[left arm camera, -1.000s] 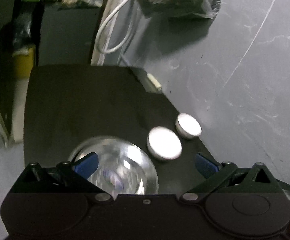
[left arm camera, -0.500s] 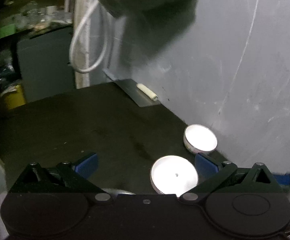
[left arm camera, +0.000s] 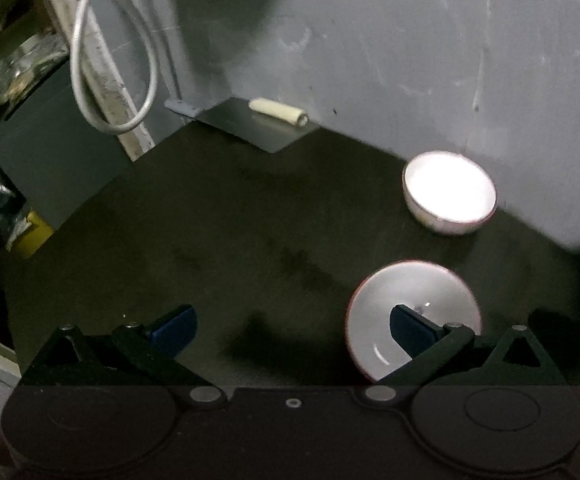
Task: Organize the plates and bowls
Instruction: 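Move the left tool to a red-rimmed white bowl and grasp its rim, then carry the white bowl with the left tool toward the steel mixing bowl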
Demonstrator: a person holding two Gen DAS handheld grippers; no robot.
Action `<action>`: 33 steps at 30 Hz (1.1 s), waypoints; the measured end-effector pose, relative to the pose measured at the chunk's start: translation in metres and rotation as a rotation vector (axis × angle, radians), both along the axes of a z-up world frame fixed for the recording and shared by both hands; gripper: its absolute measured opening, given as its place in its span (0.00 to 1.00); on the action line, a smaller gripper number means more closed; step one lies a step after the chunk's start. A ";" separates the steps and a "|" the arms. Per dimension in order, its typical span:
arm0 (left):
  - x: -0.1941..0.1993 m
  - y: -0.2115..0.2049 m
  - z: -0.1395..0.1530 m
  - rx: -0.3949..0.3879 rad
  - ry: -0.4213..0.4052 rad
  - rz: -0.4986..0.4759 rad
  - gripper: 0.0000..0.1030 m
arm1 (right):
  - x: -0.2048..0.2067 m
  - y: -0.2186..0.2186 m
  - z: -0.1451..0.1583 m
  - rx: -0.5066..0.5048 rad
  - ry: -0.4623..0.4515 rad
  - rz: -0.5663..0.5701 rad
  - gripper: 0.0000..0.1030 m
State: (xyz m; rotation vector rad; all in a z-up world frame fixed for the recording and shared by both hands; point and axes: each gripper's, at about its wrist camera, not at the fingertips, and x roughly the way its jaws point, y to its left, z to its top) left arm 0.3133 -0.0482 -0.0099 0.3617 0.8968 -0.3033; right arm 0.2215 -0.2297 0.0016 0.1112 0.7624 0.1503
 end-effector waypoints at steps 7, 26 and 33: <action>0.004 -0.008 -0.008 0.072 0.022 -0.021 0.97 | 0.018 0.010 -0.012 -0.013 0.015 0.033 0.95; 0.005 -0.014 -0.021 -0.070 0.204 0.014 0.17 | 0.054 0.010 -0.039 0.193 0.229 0.036 0.42; -0.001 -0.009 -0.020 -0.139 0.218 0.084 0.11 | 0.058 0.010 -0.044 0.271 0.257 0.026 0.17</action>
